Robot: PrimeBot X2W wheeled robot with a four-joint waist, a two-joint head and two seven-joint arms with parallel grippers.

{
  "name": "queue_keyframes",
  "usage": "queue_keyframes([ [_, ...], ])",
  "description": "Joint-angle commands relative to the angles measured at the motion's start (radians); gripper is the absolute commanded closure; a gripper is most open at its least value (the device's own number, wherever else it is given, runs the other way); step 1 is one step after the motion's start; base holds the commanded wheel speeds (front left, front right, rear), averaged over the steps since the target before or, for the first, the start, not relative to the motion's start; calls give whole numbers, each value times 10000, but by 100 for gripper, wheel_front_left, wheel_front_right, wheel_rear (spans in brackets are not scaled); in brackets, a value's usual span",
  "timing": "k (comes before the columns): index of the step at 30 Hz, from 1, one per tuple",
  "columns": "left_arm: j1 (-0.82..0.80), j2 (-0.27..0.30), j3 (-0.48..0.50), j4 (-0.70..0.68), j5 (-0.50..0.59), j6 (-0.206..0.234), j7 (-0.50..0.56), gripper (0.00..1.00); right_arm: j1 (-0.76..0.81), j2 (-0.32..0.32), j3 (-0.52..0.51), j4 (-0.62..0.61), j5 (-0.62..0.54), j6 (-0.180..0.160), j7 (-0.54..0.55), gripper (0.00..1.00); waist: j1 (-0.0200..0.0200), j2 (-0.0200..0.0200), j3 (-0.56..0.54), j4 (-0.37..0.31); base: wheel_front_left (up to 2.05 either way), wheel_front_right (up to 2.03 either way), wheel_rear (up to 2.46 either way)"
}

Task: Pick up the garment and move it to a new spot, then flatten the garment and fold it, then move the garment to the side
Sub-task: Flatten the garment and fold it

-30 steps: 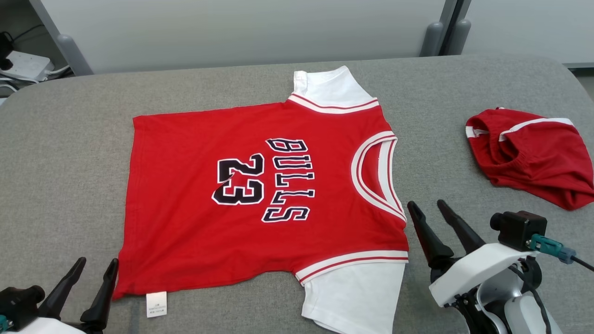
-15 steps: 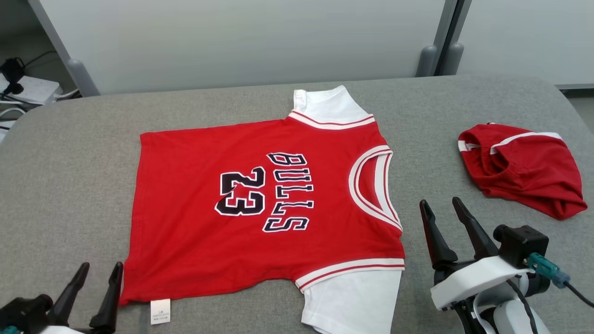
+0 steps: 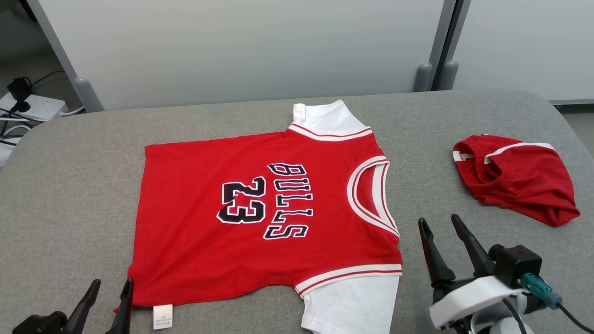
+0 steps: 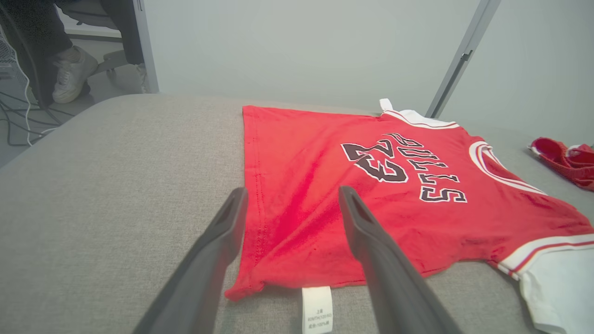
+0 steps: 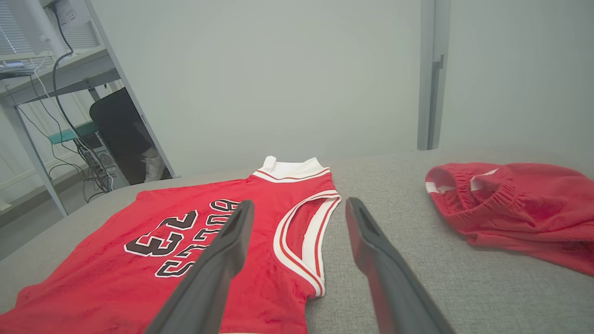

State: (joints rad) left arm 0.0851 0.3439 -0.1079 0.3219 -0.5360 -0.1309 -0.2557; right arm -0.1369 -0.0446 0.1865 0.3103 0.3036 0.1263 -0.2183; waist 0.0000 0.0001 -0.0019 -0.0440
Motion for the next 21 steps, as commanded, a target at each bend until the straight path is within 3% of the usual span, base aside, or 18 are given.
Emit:
queue_keyframes([
  [1, -267, 198, 498, -229, 90, 2, -61, 0, -70, -62, 177, -183, -60, 44, -183, 0, 0, -1, -17, 1, 0, 0, 0],
  [21, 48, -389, 1494, -525, 829, 2, -61, 0, 579, -57, -175, -384, -987, 44, -431, 0, 0, -1, 30, -13, 0, 0, 0],
])
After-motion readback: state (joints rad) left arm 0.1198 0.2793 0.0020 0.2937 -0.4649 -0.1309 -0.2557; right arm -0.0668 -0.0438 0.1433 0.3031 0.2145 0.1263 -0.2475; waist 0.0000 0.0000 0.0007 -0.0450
